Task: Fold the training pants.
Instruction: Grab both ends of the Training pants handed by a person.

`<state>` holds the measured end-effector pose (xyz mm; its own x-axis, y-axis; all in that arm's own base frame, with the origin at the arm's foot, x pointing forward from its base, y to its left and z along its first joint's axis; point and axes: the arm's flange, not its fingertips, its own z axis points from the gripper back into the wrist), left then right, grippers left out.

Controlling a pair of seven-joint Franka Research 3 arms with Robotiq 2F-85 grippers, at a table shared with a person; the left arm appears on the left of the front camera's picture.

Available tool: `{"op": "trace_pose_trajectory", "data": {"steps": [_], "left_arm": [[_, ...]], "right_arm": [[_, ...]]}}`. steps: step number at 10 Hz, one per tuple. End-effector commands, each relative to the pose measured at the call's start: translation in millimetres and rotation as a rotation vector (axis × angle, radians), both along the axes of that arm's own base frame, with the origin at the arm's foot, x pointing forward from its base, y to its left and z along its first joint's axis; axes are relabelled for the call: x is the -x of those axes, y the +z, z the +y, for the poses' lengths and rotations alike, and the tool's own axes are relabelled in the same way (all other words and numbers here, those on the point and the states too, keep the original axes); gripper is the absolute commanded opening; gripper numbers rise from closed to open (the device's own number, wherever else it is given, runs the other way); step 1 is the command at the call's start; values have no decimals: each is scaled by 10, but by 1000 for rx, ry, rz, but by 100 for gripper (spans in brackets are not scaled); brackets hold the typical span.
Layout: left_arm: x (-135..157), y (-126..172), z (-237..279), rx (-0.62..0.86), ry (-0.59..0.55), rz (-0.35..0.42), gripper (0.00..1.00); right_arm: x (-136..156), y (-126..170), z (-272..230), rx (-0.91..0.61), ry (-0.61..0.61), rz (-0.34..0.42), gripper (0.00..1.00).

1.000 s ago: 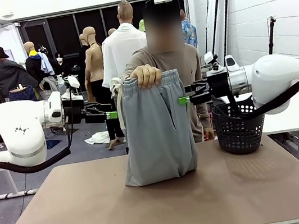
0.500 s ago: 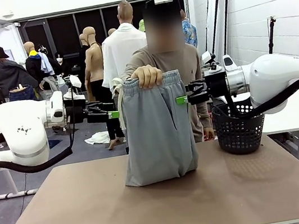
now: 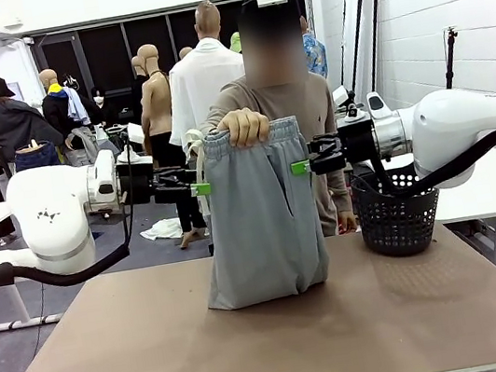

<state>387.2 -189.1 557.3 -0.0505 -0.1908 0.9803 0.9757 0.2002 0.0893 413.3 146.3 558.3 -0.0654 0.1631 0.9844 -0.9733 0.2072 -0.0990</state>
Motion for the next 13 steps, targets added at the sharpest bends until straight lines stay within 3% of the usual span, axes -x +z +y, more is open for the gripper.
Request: {"op": "trace_pose_trajectory", "data": {"steps": [1,8,13], "left_arm": [[-129,-9,-61,-5,-19,7,100],[-348,-46,-213,16,-51,-22,100],[-376,-21,-297,28,-71,-15,100]], "right_arm": [[-60,37,86,15,8,9,100],[-42,26,215,22,77,18,100],[-82,116,170,-12,59,23,100]]}}
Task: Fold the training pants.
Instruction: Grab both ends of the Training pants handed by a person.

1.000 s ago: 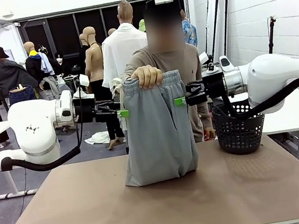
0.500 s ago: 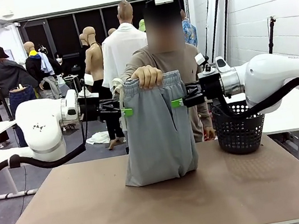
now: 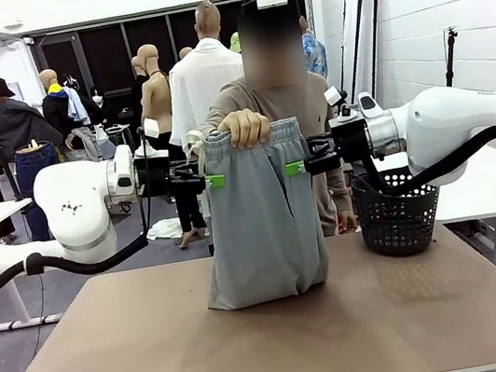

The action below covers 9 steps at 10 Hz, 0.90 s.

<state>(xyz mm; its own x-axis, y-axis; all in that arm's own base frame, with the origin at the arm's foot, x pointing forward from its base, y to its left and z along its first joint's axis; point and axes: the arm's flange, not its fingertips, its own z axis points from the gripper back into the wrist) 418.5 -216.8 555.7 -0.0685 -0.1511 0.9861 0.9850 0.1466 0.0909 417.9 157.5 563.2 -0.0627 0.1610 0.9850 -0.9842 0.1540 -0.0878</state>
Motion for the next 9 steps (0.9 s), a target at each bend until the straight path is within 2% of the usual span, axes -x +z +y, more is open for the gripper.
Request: {"op": "trace_pose_trajectory", "data": {"steps": [1,9], "left_arm": [[-59,-2,-24,-7,-15,-8,100],[3,120,-148,5,-8,-32,100]], "right_arm": [[-46,87,57,-18,3,13,100],[-49,112,84,-29,33,41,100]]}}
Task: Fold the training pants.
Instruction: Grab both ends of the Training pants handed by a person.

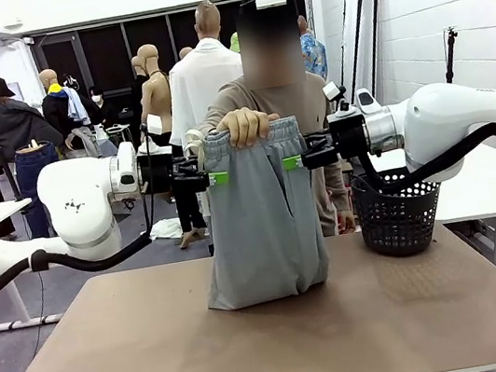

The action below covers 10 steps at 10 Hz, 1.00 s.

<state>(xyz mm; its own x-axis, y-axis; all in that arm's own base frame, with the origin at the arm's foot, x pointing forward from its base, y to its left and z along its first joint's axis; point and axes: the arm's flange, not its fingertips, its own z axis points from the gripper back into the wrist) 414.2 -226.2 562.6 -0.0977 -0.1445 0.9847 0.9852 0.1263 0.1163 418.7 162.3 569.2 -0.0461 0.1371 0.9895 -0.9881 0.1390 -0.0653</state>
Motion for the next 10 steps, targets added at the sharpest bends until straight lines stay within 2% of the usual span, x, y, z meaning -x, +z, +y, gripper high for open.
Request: {"op": "trace_pose_trajectory", "data": {"steps": [1,2,3,6,7,8,10], "left_arm": [[-51,54,-64,0,18,1,100],[-47,52,-64,-2,22,5,86],[-51,55,-60,-1,28,9,67],[-55,56,-52,5,37,19,8],[-57,55,-48,7,41,21,0],[-60,56,-45,8,44,21,0],[-69,55,-27,8,60,23,0]], "right_arm": [[-39,56,34,1,15,27,100],[-37,57,25,6,13,33,100],[-39,60,28,10,10,35,88],[-45,60,47,23,8,53,28],[-46,57,51,26,9,58,8],[-51,58,53,29,9,61,0],[-56,62,56,24,16,72,0]]}}
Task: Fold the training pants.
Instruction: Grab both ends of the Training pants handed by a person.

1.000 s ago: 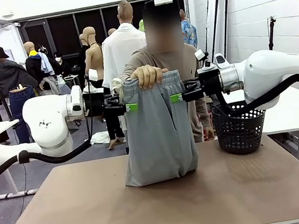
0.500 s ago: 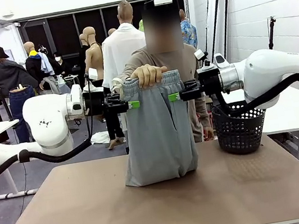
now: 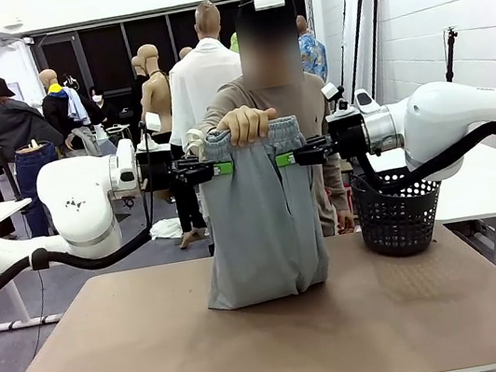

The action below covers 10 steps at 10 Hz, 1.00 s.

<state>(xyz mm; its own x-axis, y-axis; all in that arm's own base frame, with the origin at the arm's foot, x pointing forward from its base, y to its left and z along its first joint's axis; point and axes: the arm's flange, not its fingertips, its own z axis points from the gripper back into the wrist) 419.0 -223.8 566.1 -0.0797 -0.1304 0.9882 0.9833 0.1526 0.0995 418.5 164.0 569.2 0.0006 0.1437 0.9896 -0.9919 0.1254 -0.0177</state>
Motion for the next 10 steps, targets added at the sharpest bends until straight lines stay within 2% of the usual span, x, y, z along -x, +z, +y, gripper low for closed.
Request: {"op": "trace_pose_trajectory", "data": {"steps": [1,5,6,7,10], "left_arm": [[-28,19,-45,-11,45,8,0],[-53,3,-44,-33,62,4,0],[-89,8,-44,-19,79,4,0],[-24,-12,-9,-10,25,-3,0],[-24,-12,-9,-10,25,-3,0]], "right_arm": [[-64,65,40,2,7,33,0],[-66,59,50,30,-4,30,0],[-61,45,71,45,-5,6,0],[-4,0,4,2,0,19,0],[-4,0,4,2,0,19,0]]}}
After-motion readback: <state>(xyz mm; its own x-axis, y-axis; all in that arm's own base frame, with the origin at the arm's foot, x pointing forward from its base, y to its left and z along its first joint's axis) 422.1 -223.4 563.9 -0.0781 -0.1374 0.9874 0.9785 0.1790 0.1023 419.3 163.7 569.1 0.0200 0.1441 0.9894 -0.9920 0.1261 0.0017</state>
